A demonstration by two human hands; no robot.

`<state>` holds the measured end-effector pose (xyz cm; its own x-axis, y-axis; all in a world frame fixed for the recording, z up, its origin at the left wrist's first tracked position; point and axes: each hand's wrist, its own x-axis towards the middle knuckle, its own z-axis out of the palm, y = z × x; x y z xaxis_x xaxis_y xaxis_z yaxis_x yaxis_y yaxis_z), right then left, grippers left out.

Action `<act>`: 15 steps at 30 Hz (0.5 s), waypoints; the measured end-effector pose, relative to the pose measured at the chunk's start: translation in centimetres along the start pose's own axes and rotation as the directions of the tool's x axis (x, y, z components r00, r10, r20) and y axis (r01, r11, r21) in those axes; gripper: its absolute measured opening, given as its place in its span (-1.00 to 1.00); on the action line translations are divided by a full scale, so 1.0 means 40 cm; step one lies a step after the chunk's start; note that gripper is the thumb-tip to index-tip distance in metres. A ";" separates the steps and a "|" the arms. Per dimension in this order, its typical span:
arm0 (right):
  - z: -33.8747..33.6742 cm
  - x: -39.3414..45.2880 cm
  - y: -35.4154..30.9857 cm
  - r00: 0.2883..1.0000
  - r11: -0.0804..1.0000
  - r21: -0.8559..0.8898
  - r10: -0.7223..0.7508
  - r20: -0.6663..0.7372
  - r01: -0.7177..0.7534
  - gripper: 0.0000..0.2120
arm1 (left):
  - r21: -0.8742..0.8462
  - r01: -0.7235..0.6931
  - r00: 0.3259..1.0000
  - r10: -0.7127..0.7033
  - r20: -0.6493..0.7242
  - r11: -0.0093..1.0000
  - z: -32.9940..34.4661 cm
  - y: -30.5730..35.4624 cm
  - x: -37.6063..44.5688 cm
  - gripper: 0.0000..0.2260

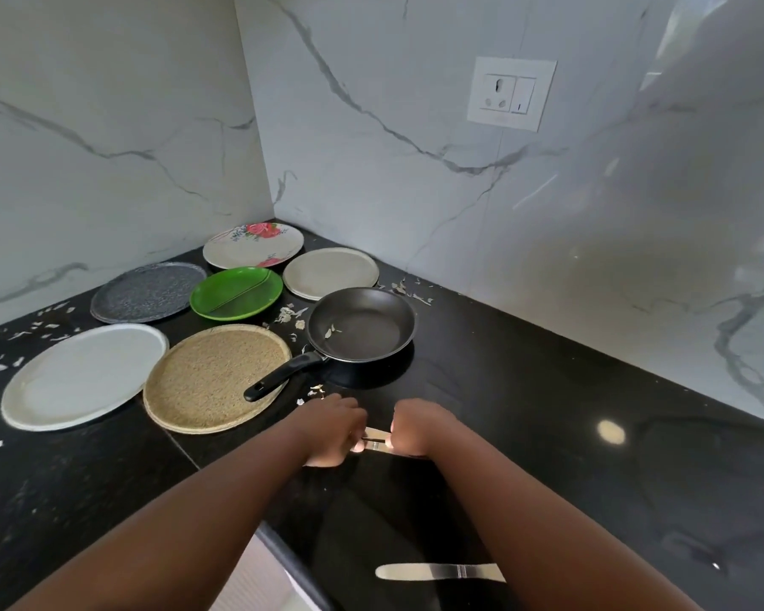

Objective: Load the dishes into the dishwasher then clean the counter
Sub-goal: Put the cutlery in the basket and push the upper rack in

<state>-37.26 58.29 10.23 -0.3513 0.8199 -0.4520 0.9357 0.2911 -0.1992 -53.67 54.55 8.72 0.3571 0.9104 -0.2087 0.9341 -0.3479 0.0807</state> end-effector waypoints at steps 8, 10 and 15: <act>0.007 0.003 0.000 0.995 0.999 0.024 -0.046 -0.086 0.048 -0.77 | -0.180 0.128 0.968 -0.162 -0.193 0.975 0.048 -0.024 -0.034 -0.73; 0.009 -0.002 0.003 0.989 0.997 0.034 -0.061 -0.133 0.066 -0.76 | -0.196 0.125 0.960 -0.169 -0.223 0.973 0.058 -0.028 -0.041 -0.70; 0.005 -0.009 -0.001 0.989 0.997 -0.050 -0.061 -0.135 0.055 -0.80 | -0.227 0.036 0.976 -0.083 -0.200 0.973 0.064 -0.061 -0.047 -0.72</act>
<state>-37.18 57.86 10.23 -0.4003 0.8595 -0.3177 0.9155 0.3598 -0.1802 -56.61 53.11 6.42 0.2709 0.9625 -0.0157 0.9219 -0.2546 0.2921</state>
